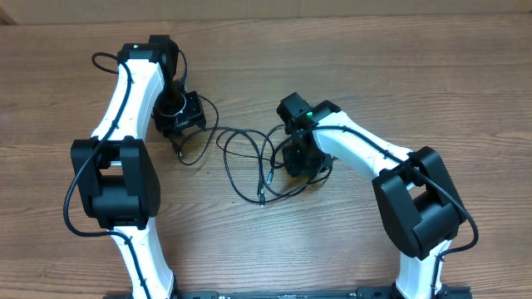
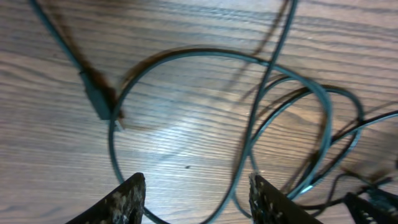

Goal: Untangle cables

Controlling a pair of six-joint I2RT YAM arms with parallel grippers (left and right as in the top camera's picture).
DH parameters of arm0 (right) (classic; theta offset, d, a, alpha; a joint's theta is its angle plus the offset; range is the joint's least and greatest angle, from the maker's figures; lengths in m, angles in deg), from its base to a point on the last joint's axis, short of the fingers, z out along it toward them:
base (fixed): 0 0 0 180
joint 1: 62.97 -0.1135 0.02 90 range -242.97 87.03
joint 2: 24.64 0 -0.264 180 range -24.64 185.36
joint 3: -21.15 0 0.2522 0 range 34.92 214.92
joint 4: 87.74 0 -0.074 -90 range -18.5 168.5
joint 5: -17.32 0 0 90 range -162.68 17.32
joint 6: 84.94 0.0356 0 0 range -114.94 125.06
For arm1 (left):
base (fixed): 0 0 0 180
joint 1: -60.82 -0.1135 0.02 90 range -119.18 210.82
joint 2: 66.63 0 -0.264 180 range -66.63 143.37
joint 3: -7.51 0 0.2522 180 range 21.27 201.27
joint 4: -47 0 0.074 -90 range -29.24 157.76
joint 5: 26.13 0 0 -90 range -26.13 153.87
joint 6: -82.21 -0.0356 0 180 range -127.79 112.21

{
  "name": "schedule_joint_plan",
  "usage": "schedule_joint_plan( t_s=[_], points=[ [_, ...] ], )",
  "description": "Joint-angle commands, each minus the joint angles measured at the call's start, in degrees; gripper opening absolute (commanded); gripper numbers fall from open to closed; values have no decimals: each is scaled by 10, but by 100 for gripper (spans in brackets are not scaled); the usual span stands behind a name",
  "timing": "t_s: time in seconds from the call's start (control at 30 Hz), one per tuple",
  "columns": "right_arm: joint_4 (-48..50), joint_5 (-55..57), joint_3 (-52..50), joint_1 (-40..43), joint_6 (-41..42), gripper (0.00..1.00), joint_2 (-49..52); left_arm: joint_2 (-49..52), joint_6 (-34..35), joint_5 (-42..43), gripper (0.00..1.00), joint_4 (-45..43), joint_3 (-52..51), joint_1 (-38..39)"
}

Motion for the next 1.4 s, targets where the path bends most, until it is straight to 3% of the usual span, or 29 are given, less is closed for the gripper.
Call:
schedule_joint_plan(
  t_s=[0.0,0.07,0.13,0.33,0.5,0.6,0.83,1.2,1.27,1.37],
  points=[
    [51,-132,3,7,-79,54,2,-15,-13,-36,58,10,4,7],
    [91,-199,3,7,-95,67,2,-15,-14,-37,60,18,4,7],
    [129,-222,3,2,-95,70,2,-15,-23,-37,61,22,4,7],
    [214,-210,3,-36,-95,72,3,-15,-85,-30,63,38,4,12],
    [265,-137,2,-74,-95,70,4,-15,-122,9,63,49,4,12],
    [274,-94,2,-92,-95,56,5,-15,-129,26,63,51,4,14],
    [262,-71,2,-104,-94,4,5,-15,-128,26,62,51,-15,24],
    [243,-71,2,-103,-92,4,5,-15,-122,26,58,-30,-109,23],
    [238,-71,2,-103,-92,4,5,-15,-116,26,51,-47,-120,24],
    [213,-56,2,-103,-92,4,4,-15,-116,26,16,-63,-134,24]
  ],
)
